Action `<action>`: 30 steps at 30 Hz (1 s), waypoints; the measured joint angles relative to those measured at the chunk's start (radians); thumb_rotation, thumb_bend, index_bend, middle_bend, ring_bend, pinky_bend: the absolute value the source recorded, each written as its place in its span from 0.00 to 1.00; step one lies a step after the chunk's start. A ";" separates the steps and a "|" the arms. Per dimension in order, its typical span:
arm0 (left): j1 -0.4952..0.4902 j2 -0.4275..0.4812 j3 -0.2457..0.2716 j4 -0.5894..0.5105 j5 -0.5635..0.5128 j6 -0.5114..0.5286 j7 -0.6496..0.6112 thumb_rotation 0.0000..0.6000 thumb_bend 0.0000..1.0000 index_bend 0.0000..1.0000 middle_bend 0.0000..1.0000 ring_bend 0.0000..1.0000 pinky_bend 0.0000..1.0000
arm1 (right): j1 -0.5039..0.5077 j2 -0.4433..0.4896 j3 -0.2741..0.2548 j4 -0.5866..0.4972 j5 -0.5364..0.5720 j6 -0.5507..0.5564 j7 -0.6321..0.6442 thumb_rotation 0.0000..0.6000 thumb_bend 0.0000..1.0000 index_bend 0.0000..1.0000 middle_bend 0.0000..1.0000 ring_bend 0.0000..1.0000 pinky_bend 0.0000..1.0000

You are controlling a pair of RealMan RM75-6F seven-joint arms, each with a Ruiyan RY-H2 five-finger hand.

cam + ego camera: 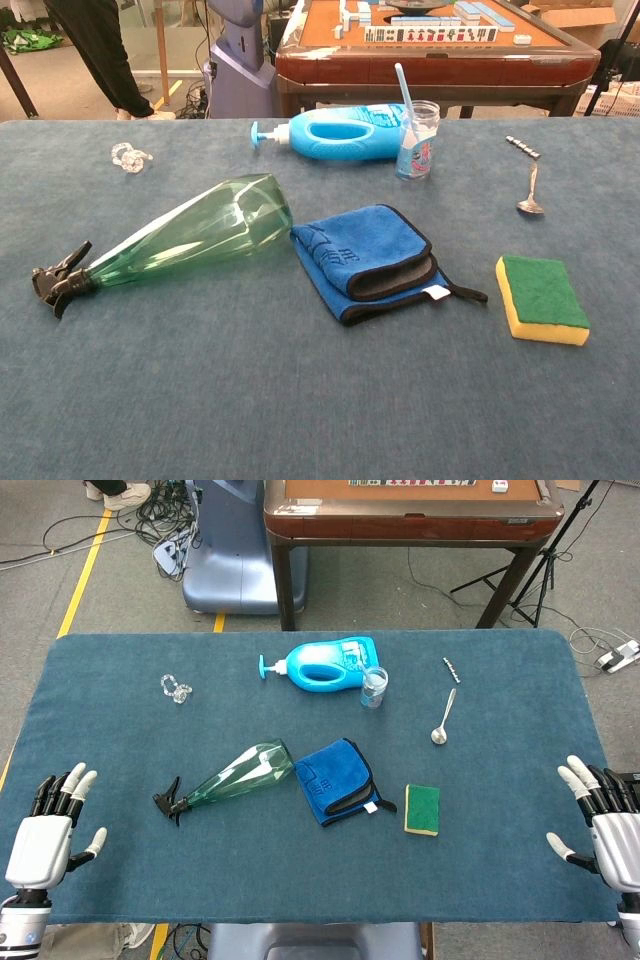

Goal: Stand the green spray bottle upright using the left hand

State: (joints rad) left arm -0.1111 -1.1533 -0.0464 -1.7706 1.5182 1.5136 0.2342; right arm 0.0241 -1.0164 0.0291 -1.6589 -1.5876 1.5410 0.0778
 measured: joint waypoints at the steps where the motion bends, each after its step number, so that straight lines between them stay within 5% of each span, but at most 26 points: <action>1: 0.001 0.000 0.001 0.001 0.001 0.000 -0.001 1.00 0.36 0.00 0.00 0.00 0.00 | 0.002 0.000 -0.001 -0.002 0.001 -0.005 0.000 1.00 0.20 0.09 0.06 0.00 0.00; 30: -0.040 0.011 -0.009 0.036 0.070 -0.021 -0.033 1.00 0.36 0.04 0.00 0.00 0.00 | 0.029 0.015 0.008 -0.032 0.017 -0.045 -0.019 1.00 0.20 0.09 0.06 0.00 0.00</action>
State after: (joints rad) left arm -0.1509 -1.1420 -0.0549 -1.7342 1.5886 1.4926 0.2013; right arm 0.0533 -1.0018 0.0368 -1.6909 -1.5708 1.4961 0.0587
